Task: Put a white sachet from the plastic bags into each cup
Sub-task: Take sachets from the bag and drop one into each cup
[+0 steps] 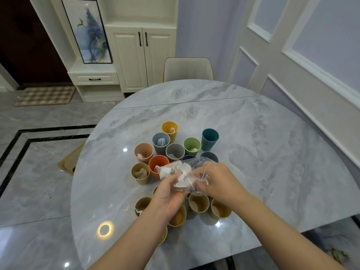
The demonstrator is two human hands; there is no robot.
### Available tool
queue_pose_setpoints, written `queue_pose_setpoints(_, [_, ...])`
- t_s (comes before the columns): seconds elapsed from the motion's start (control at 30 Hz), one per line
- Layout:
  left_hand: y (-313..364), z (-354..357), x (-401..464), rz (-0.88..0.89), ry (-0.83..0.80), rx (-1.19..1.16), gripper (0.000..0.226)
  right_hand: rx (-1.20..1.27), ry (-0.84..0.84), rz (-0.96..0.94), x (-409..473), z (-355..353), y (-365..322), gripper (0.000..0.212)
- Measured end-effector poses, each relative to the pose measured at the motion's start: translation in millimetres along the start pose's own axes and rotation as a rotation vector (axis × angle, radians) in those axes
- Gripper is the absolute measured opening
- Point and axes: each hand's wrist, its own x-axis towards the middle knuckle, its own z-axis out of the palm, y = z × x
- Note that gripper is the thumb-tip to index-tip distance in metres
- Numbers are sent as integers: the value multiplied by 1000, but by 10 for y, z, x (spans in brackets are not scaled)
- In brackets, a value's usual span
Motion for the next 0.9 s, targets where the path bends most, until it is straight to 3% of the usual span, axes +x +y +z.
queue_pose_setpoints(0.17, [11, -148, 27, -16, -25, 5, 69, 99, 22, 79, -44, 52, -31, 18])
queue_pose_setpoints(0.3, [-2, -151, -3, -39, -67, -79, 57, 106, 7, 60, -11, -29, -47, 17])
queue_pose_setpoints(0.57, [-49, -140, 59, -17, -129, -76, 55, 239, -28, 8, 134, -321, 111, 36])
queue_pose_setpoints(0.77, [-317, 126, 126, 14, -66, 192, 51, 362, -116, 2, 193, -713, 414, 47])
queue_pose_setpoints(0.9, [-474, 267, 180, 71, -40, 221, 50, 357, -205, -28, 205, -957, 566, 58])
